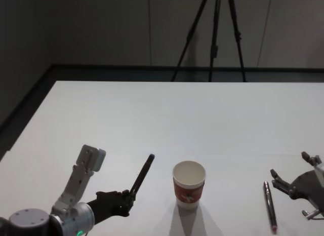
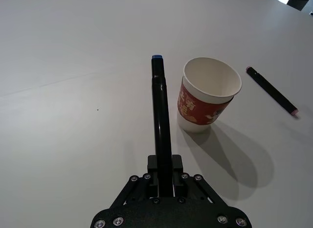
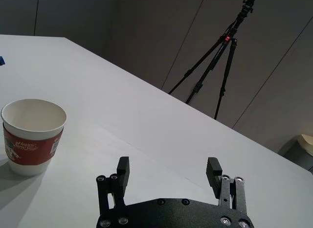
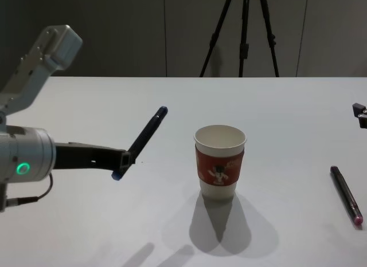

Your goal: Place the pen into the pen holder.

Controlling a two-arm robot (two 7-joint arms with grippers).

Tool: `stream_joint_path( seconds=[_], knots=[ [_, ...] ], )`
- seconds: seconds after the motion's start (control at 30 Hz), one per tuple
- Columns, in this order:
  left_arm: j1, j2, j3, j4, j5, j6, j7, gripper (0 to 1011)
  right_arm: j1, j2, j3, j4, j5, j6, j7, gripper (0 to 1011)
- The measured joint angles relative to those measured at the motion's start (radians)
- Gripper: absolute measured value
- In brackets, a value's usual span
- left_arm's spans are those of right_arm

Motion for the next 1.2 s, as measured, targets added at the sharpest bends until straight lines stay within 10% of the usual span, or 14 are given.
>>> stream_joint_path(
  seconds=[1.2],
  knots=[
    [0.116,0.134,-0.136,-0.122,-0.265,-0.178,-0.199,163,0.000,0.000,0.000,0.000,0.000,0.000,0.000,1001]
  ],
)
